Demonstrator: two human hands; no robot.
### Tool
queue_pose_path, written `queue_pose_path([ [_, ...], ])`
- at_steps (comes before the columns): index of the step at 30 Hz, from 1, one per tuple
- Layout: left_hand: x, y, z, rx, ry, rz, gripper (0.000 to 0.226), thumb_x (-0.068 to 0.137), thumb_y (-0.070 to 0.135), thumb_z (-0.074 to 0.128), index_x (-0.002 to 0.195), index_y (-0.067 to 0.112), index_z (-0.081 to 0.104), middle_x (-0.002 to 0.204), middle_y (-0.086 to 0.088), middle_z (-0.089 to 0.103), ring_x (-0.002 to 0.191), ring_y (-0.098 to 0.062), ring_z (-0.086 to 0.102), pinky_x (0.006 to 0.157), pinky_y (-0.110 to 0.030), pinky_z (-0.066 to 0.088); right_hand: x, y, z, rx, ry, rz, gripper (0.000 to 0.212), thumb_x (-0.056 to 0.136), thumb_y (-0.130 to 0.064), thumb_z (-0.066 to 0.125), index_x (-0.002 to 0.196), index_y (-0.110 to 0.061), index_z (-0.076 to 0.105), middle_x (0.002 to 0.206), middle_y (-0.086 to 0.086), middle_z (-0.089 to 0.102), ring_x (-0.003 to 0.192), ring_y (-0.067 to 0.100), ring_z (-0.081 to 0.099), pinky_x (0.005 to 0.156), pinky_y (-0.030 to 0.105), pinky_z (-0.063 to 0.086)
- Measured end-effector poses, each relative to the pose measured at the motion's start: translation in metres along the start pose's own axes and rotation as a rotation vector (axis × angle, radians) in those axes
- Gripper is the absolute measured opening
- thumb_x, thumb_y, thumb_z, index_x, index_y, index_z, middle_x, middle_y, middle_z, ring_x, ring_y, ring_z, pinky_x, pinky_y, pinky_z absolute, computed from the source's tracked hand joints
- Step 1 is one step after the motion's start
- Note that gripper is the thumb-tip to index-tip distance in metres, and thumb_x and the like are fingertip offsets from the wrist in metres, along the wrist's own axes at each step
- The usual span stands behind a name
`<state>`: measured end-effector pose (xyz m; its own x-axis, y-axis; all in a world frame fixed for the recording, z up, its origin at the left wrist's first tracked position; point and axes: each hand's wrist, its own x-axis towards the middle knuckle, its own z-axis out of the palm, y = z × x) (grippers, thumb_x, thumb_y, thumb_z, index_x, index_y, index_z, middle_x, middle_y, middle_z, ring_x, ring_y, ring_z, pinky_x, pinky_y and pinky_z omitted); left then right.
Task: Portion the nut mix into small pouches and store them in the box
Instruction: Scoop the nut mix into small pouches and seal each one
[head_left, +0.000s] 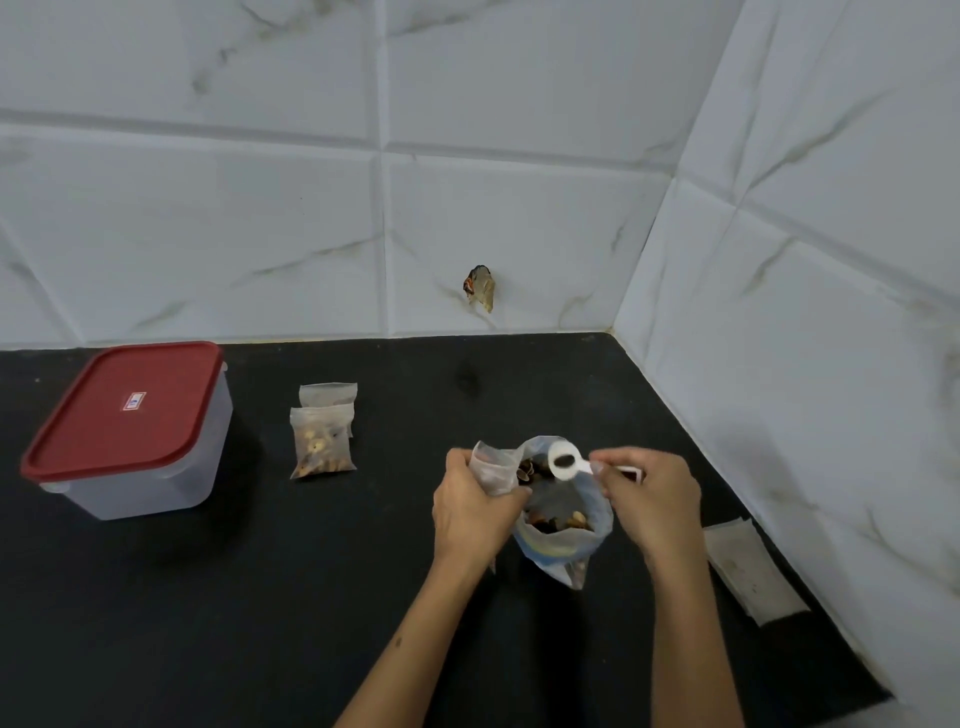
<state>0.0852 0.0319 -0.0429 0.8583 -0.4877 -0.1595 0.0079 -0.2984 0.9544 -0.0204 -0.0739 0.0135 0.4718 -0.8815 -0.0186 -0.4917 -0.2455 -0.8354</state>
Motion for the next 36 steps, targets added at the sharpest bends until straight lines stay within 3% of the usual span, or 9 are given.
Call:
queue_pose_path([
  [2, 0.000, -0.008, 0.005, -0.012, -0.022, -0.113, 0.048, 0.070, 0.026, 0.081, 0.105, 0.017, 0.049, 0.096, 0.004, 0.058, 0.088, -0.011, 0.058, 0.063, -0.022, 0.046, 0.005, 0.015, 0.008, -0.206, 0.029, -0.023, 0.017, 0.088, -0.010, 0.063, 0.103, -0.015, 0.071, 0.091, -0.003, 0.067, 0.070, -0.001, 0.052, 0.057, 0.010, 0.035],
  [5, -0.002, -0.015, 0.012, -0.133, -0.114, -0.267, 0.066, 0.055, 0.042, 0.084, 0.108, 0.010, 0.060, 0.098, -0.004, 0.067, 0.089, -0.015, 0.066, 0.074, -0.033, 0.056, 0.009, 0.029, 0.023, -0.396, -0.013, 0.011, 0.021, 0.091, -0.011, 0.060, 0.110, -0.016, 0.067, 0.106, 0.003, 0.066, 0.077, 0.003, 0.054, 0.066, 0.015, 0.044],
  [9, -0.006, -0.020, 0.019, -0.339, -0.190, -0.439, 0.027, 0.072, 0.021, 0.080, 0.095, 0.010, 0.071, 0.094, -0.011, 0.074, 0.087, -0.021, 0.069, 0.074, -0.034, 0.055, 0.011, 0.036, 0.032, -0.562, -0.083, 0.069, 0.020, 0.090, -0.015, 0.061, 0.110, -0.015, 0.063, 0.099, 0.002, 0.063, 0.086, 0.012, 0.060, 0.072, 0.024, 0.052],
  [11, -0.010, -0.019, 0.023, -0.404, -0.198, -0.488, 0.020, 0.075, 0.014, 0.077, 0.093, 0.010, 0.069, 0.093, -0.013, 0.073, 0.087, -0.024, 0.070, 0.076, -0.038, 0.056, 0.013, 0.034, 0.031, -0.559, -0.062, 0.100, 0.015, 0.090, -0.017, 0.061, 0.104, -0.012, 0.060, 0.093, 0.003, 0.061, 0.083, 0.014, 0.060, 0.070, 0.026, 0.052],
  [21, -0.014, -0.018, 0.032, -0.520, -0.152, -0.499, 0.022, 0.077, 0.001, 0.065, 0.099, 0.003, 0.067, 0.097, -0.020, 0.070, 0.092, -0.033, 0.069, 0.069, -0.038, 0.056, 0.033, 0.046, 0.016, -0.326, -0.130, 0.254, 0.012, 0.090, -0.014, 0.056, 0.090, -0.005, 0.063, 0.084, 0.009, 0.062, 0.076, 0.018, 0.062, 0.061, 0.029, 0.050],
  [24, -0.015, -0.013, 0.035, -0.496, -0.142, -0.507, 0.020, 0.077, 0.002, 0.066, 0.096, 0.004, 0.067, 0.096, -0.018, 0.070, 0.093, -0.032, 0.069, 0.069, -0.038, 0.057, 0.035, 0.050, 0.015, -0.291, -0.165, 0.202, 0.015, 0.090, -0.012, 0.056, 0.082, -0.006, 0.066, 0.083, 0.010, 0.067, 0.074, 0.019, 0.064, 0.069, 0.034, 0.057],
  [27, -0.016, -0.011, 0.038, -0.438, -0.136, -0.517, 0.021, 0.075, 0.008, 0.071, 0.096, 0.007, 0.068, 0.097, -0.015, 0.071, 0.093, -0.029, 0.068, 0.073, -0.039, 0.057, 0.027, 0.049, 0.014, -0.264, -0.232, 0.085, 0.015, 0.091, -0.007, 0.057, 0.089, -0.009, 0.071, 0.084, 0.001, 0.065, 0.073, 0.009, 0.059, 0.069, 0.024, 0.050],
  [31, -0.018, -0.014, 0.039, -0.411, -0.098, -0.511, 0.023, 0.075, 0.011, 0.073, 0.097, 0.008, 0.068, 0.095, -0.015, 0.072, 0.088, -0.028, 0.070, 0.076, -0.040, 0.058, 0.023, 0.041, -0.002, -0.342, -0.304, -0.053, 0.017, 0.091, -0.009, 0.059, 0.100, -0.015, 0.072, 0.102, -0.001, 0.067, 0.073, 0.000, 0.052, 0.056, 0.009, 0.037],
  [36, -0.022, -0.015, 0.042, -0.447, -0.029, -0.514, 0.015, 0.079, 0.009, 0.070, 0.093, 0.010, 0.065, 0.094, -0.014, 0.070, 0.086, -0.026, 0.068, 0.073, -0.038, 0.056, 0.025, 0.029, -0.029, -0.557, -0.339, -0.057, 0.014, 0.090, -0.013, 0.061, 0.100, -0.011, 0.071, 0.098, 0.004, 0.067, 0.087, 0.013, 0.062, 0.068, 0.019, 0.046],
])
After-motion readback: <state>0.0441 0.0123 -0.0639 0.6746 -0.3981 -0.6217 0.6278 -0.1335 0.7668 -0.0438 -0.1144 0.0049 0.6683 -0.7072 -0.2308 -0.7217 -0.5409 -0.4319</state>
